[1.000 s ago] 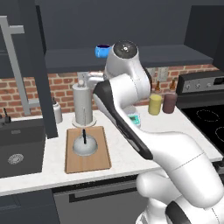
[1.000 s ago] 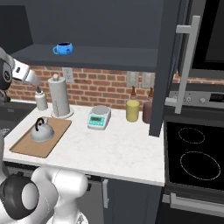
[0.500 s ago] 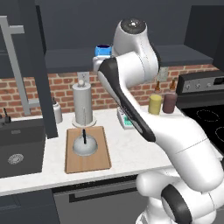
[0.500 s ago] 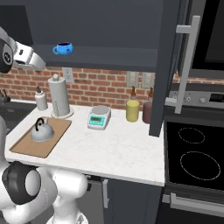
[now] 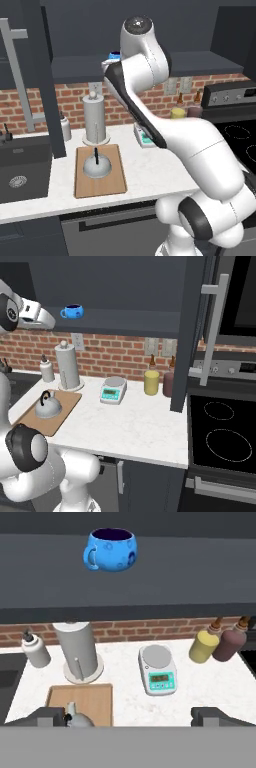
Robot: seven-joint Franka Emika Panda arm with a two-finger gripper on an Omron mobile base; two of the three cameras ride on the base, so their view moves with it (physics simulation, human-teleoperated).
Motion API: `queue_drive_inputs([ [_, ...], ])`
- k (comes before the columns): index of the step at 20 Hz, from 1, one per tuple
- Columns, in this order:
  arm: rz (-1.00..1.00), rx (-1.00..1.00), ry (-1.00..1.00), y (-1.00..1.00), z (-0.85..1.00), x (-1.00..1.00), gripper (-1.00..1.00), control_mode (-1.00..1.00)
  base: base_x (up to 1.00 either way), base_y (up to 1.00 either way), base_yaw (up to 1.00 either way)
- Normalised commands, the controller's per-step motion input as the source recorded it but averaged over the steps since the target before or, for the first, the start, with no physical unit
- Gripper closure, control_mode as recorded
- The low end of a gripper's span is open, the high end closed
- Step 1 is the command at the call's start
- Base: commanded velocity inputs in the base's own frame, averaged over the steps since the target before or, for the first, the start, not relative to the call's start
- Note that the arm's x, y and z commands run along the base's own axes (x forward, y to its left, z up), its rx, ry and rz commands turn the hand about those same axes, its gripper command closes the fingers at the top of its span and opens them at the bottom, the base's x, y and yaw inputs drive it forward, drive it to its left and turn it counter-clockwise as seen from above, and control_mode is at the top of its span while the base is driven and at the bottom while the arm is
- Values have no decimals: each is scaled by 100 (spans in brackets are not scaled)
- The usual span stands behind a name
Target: Pick the kettle from the counter and place it on the tray. Then pick the mug from the cabinet and place it on the tray. Then close the cabinet doors.
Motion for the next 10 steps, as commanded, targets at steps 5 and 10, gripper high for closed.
queue_drive_inputs([
  [5, 0, -7, -15, 0, 0, 25, -100, -100, 0, 0, 0],
  [10, -1, -6, -11, 0, 0, 19, -100, -100, 0, 0, 0],
])
